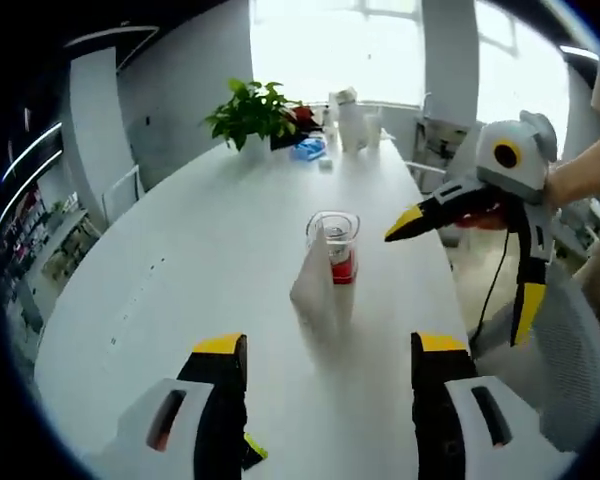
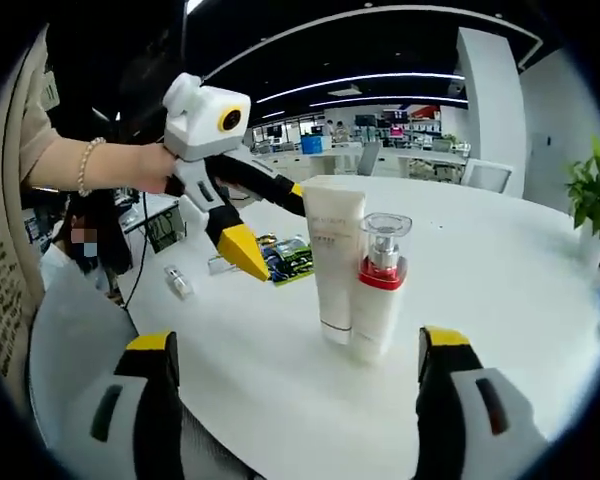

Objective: Arrange the skincare products in the storage area until every visible bottle or jar stands upright without overlapping.

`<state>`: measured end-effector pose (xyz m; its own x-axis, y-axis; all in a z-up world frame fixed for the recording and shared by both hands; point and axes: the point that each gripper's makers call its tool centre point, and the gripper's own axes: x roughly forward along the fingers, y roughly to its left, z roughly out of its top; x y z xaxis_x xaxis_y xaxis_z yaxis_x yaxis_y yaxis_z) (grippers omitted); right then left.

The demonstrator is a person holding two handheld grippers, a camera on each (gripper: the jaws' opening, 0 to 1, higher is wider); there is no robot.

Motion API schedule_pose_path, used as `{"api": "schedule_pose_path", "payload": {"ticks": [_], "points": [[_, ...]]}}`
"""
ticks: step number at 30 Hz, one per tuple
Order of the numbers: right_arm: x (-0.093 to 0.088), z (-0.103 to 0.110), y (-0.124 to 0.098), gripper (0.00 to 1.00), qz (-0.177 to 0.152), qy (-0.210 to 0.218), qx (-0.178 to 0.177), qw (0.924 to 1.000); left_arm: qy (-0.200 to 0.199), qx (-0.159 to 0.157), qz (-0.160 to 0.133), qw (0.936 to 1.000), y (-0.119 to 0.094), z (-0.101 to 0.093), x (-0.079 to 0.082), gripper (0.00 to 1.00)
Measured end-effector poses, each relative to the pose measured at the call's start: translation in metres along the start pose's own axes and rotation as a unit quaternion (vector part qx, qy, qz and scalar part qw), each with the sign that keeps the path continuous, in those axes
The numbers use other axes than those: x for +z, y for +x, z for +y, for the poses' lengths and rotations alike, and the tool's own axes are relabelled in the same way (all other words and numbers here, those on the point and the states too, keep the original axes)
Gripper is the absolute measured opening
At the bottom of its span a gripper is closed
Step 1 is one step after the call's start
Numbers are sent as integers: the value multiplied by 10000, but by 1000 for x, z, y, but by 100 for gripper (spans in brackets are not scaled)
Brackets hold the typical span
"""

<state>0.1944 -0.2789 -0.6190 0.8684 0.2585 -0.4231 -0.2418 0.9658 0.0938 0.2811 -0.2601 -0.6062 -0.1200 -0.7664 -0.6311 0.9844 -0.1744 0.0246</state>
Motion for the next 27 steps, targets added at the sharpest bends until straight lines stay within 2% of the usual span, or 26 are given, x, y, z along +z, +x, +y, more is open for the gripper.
{"api": "schedule_pose_path", "payload": {"ticks": [5, 10, 12, 15, 18, 21, 27], "points": [[2, 5, -2, 100, 34, -87, 16, 10000, -356, 176, -56, 9992, -18, -5, -9, 74], [6, 8, -5, 100, -55, -27, -45, 10000, -737, 435, -272, 9960, -43, -11, -18, 77], [7, 9, -5, 100, -93, 35, -71, 9999, -873, 528, -341, 9942, -51, -13, -21, 82], [6, 15, -7, 100, -113, 70, -98, 9999, -1067, 710, -381, 9910, -66, -15, -32, 86], [5, 21, -7, 100, -104, 88, -95, 9999, -1352, 785, -407, 9869, -81, -21, -46, 85], [4, 23, -8, 100, -112, 134, -147, 9997, -1456, 997, -463, 9832, -93, -22, -57, 93], [6, 27, -9, 100, -208, 317, -247, 9990, -1858, 1289, -494, 9728, -116, -26, -82, 97]]}}
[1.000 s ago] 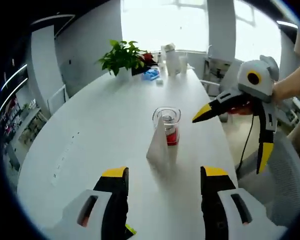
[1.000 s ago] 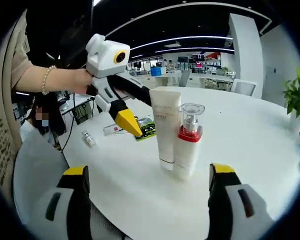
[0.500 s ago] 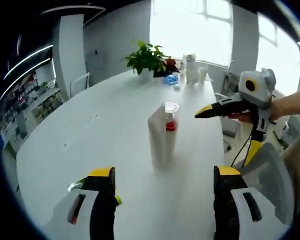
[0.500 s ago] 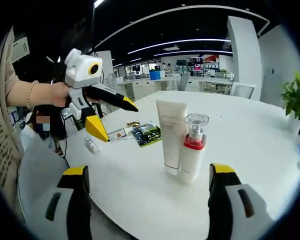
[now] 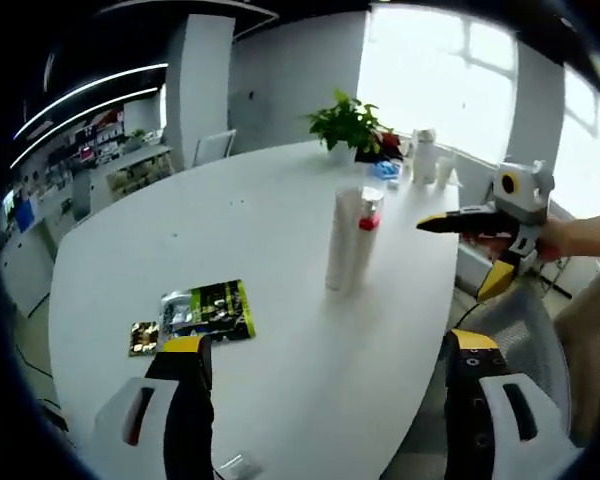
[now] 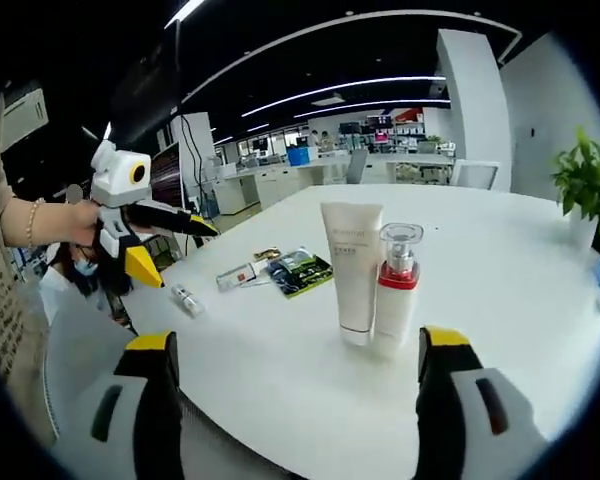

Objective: Arrange the skincare products in the storage area until every visible bottle or jar stands upright without overlapping.

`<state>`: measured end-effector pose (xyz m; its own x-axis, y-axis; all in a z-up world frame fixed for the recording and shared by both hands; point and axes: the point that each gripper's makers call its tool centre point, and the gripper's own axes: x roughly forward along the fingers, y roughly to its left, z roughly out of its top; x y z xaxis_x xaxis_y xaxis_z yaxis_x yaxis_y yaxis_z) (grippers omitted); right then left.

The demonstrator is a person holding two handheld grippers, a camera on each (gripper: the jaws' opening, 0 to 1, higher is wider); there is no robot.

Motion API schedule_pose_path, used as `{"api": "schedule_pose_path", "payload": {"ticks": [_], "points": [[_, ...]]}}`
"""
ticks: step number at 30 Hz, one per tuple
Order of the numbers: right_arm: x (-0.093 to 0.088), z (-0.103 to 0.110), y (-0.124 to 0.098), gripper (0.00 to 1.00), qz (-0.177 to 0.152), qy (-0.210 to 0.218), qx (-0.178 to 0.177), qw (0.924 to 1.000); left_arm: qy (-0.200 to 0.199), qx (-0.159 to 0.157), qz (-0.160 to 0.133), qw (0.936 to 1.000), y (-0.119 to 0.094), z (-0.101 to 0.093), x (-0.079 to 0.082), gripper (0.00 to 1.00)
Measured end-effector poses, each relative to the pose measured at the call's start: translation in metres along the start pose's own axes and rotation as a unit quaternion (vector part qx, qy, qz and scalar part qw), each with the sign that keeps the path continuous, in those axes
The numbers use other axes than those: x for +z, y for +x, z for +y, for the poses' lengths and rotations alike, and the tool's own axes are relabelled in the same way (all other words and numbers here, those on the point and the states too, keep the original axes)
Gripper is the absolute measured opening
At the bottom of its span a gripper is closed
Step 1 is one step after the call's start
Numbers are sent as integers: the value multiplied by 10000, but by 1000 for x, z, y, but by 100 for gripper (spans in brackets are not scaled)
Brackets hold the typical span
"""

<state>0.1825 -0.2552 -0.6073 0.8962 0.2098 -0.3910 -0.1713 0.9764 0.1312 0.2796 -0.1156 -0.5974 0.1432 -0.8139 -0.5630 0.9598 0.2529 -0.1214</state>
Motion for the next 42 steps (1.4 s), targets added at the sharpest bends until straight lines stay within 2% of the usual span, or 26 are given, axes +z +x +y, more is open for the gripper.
{"api": "schedule_pose_path", "payload": {"ticks": [10, 20, 25, 30, 33, 35, 42], "points": [[-2, 11, 1, 100, 40, 23, 62, 10000, -473, 321, 21, 9984, -29, 7, -34, 97], [-2, 17, 3, 100, 63, 30, 72, 9999, -941, 723, -32, 9929, -61, 18, -63, 97], [-4, 27, 7, 100, 71, 52, 112, 9999, -1005, 815, -15, 9916, -73, 18, -77, 97], [-7, 30, 11, 100, 67, 159, 76, 9998, -1185, 870, -47, 9891, -81, 16, -91, 97], [-8, 32, 11, 100, -11, 334, 29, 9994, -1282, 882, 46, 9878, -84, 14, -102, 97], [-10, 30, 10, 100, 28, 226, -66, 9997, -1317, 876, 77, 9874, -86, 13, -106, 97], [-11, 24, 10, 100, -47, 435, -120, 9990, -1346, 897, 174, 9867, -87, 16, -111, 97]]}}
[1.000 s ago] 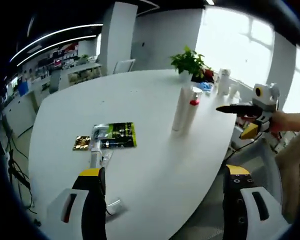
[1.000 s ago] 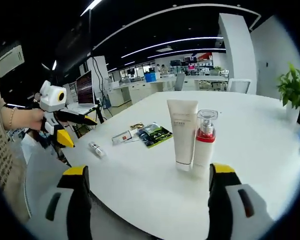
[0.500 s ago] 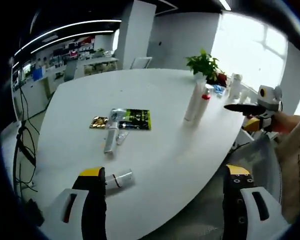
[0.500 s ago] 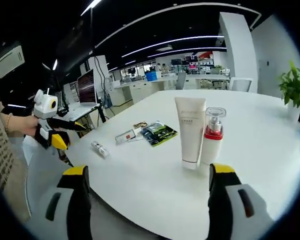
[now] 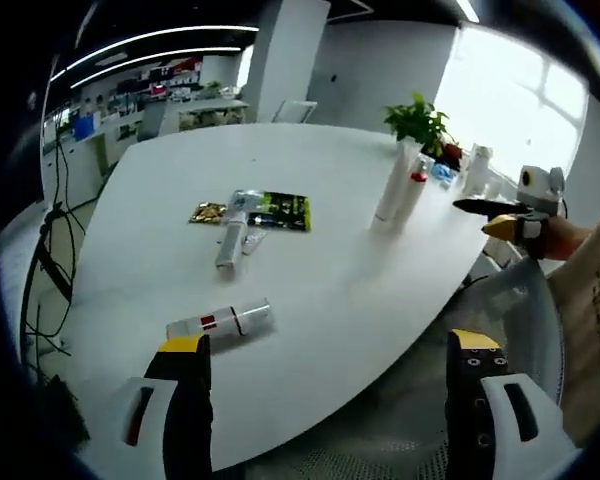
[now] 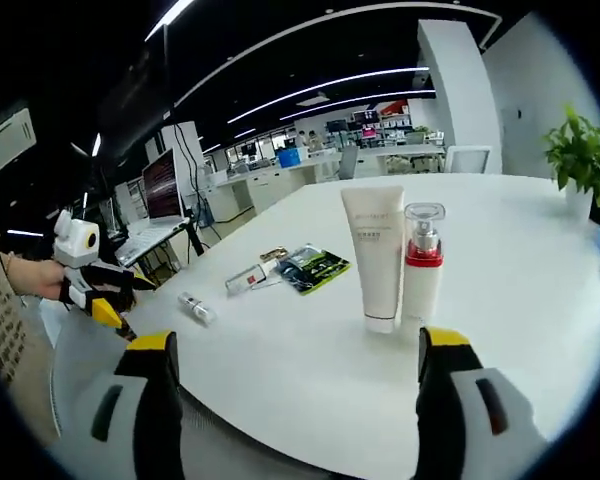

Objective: Arrange the skincare products in the storage area until every visible bottle or jar stands upright without overlapping.

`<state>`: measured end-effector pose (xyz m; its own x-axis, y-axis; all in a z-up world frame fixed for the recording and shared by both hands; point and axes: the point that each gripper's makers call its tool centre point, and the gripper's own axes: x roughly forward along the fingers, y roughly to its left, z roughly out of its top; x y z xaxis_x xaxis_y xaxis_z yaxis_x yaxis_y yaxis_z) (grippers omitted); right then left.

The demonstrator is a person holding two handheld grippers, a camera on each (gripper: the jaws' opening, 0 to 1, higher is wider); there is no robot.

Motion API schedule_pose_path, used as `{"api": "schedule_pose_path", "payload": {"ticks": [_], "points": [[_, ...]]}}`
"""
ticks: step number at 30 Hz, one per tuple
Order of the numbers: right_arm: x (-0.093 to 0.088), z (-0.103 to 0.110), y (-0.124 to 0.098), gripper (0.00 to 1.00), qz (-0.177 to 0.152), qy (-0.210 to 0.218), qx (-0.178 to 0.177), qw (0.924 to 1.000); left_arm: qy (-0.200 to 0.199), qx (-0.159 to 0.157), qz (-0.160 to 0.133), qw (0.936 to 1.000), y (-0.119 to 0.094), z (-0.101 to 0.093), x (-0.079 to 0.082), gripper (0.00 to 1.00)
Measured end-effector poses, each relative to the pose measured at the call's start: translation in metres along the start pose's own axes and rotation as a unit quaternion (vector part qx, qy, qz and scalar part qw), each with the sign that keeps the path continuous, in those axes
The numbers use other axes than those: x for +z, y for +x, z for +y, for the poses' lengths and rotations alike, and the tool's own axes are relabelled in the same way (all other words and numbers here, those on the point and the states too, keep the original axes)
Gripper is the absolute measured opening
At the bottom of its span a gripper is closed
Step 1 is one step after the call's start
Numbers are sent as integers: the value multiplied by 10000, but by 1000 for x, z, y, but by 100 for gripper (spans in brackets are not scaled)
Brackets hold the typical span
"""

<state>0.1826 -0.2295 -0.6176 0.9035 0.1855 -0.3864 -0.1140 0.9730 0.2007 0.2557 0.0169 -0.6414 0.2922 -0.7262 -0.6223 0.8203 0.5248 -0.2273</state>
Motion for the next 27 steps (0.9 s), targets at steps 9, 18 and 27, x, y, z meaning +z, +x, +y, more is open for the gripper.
{"api": "schedule_pose_path", "payload": {"ticks": [9, 18, 27], "points": [[-2, -4, 1, 100, 16, 37, -99, 9999, 775, 127, 293, 9965, 5, 20, 1, 97], [-5, -2, 2, 100, 124, -115, -117, 9998, 1313, -70, 864, 9875, 22, 44, -2, 93], [-5, -9, 0, 100, 95, -90, -304, 9995, 1796, -243, 1333, 9744, 47, 67, -5, 89]]}}
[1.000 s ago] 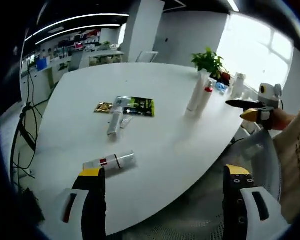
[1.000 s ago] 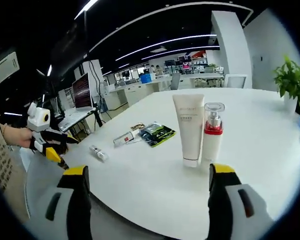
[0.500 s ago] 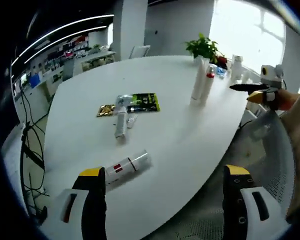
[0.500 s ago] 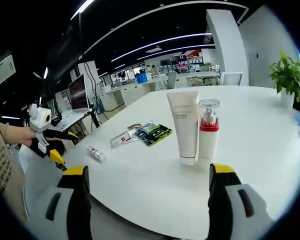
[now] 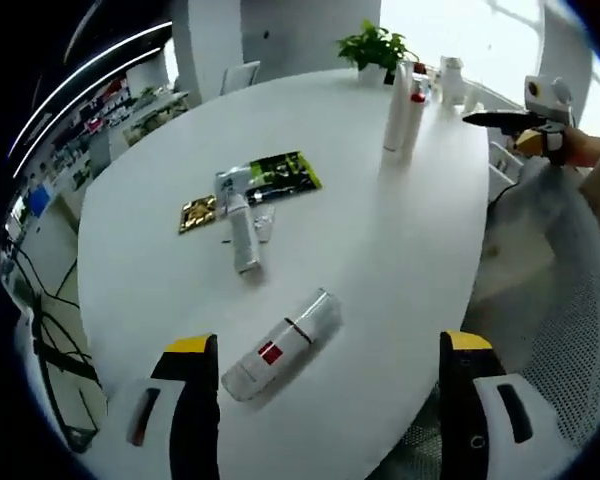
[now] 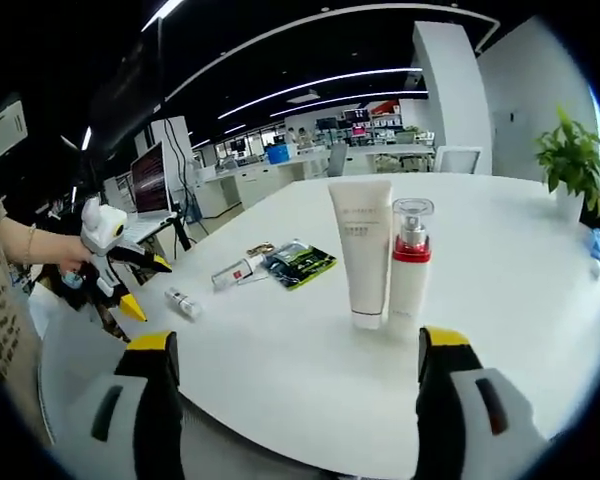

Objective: Arrange the skincare products in the storage area until every visible bottle or jar stands upright without overlapping.

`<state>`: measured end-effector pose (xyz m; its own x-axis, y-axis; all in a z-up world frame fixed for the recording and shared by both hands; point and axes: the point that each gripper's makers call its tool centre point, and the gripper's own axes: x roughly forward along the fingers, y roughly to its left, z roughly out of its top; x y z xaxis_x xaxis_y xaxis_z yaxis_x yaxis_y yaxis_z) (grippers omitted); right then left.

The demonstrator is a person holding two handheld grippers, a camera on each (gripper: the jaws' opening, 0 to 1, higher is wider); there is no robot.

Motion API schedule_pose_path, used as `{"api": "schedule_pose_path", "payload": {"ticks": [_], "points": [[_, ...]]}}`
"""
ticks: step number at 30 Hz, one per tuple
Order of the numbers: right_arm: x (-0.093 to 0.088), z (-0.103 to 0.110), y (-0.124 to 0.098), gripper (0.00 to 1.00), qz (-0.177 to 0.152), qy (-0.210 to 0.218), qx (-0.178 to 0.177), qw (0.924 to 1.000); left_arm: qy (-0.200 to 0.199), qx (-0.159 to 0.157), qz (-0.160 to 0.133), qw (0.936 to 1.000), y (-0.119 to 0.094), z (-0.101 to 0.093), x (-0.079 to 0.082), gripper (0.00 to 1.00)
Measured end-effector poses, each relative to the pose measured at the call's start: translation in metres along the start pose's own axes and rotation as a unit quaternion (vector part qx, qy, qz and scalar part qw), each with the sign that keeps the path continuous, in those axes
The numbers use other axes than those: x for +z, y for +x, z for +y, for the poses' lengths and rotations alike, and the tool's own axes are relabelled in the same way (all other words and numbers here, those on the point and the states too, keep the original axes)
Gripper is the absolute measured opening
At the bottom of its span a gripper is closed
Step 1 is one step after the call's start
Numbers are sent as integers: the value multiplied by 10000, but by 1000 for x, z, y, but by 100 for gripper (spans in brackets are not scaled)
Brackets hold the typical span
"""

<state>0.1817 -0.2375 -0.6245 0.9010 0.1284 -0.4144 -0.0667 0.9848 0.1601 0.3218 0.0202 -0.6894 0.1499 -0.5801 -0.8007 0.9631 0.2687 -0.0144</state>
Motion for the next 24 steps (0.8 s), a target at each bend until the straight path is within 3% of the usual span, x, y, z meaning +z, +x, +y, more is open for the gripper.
{"api": "schedule_pose_path", "payload": {"ticks": [5, 15, 24], "points": [[-1, -4, 0, 100, 4, 26, -106, 9999, 497, -152, 650, 9965, 13, 15, -14, 81], [-2, -7, -1, 96, 45, -12, -237, 9997, 861, -614, 1095, 9884, 26, 22, -28, 57], [-4, -8, 0, 95, 161, -89, -326, 9993, 1529, -889, 1397, 9743, 35, 26, -38, 36]]}}
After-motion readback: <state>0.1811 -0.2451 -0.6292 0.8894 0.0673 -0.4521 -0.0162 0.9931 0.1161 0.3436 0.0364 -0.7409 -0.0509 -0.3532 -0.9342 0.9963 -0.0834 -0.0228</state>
